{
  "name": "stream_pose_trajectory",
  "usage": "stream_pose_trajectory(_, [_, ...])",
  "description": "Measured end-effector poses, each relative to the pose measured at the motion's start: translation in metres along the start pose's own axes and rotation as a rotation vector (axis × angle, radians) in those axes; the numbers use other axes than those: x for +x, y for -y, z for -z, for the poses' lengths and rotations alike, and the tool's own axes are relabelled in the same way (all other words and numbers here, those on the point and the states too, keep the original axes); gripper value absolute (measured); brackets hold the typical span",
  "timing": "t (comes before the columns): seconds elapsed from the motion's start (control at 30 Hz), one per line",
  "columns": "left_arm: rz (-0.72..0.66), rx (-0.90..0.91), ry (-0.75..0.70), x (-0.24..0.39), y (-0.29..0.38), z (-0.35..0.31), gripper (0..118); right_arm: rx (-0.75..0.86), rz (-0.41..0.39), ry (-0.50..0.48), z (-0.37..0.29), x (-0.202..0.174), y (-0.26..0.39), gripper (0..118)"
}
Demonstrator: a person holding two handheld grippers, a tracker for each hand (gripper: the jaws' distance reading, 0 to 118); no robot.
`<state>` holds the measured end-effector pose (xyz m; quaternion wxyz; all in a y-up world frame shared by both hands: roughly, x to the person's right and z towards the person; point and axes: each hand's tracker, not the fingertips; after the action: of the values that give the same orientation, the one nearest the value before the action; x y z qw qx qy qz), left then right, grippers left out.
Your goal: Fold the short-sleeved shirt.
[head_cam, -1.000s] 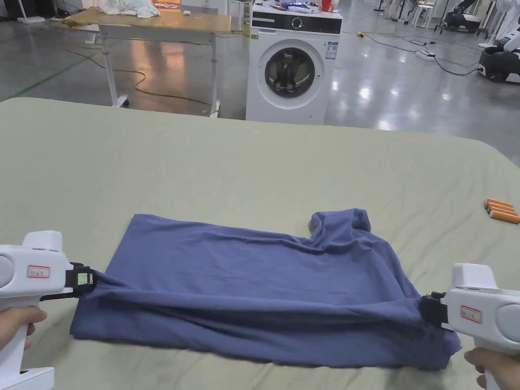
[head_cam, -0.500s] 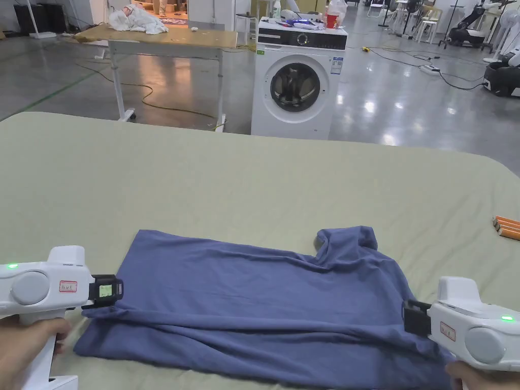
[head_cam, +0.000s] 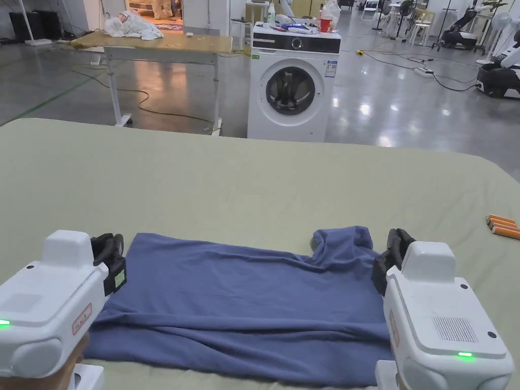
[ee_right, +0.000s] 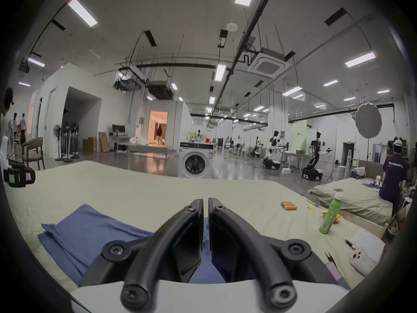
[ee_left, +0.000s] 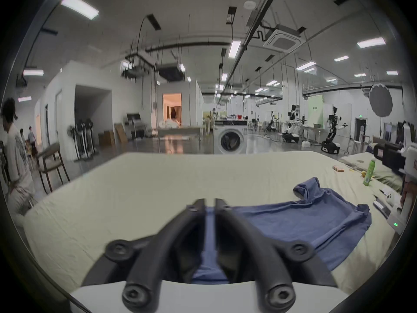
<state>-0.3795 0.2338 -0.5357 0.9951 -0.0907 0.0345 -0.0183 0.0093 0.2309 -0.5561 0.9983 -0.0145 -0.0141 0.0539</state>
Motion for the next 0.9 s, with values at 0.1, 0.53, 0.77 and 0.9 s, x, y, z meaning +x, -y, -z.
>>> stream_pose_trajectory(0.1, [0.026,0.033,-0.006,0.006,-0.003,-0.013,0,0.006,0.044,-0.031,-0.007,-0.003,-0.001,1])
stream_pose_trajectory(0.53, [-0.112,-0.557,0.045,-0.095,0.068,0.054,0,-0.075,0.024,-0.051,-0.011,0.006,0.016,0])
stream_pose_trajectory(0.77, [-0.141,-0.771,0.017,-0.079,0.091,0.075,74,-0.146,0.003,-0.047,-0.010,0.017,0.033,0])
stream_pose_trajectory(0.9, [-0.130,-0.925,-0.020,-0.061,0.104,0.081,75,-0.180,-0.003,-0.030,-0.012,0.028,0.042,0])
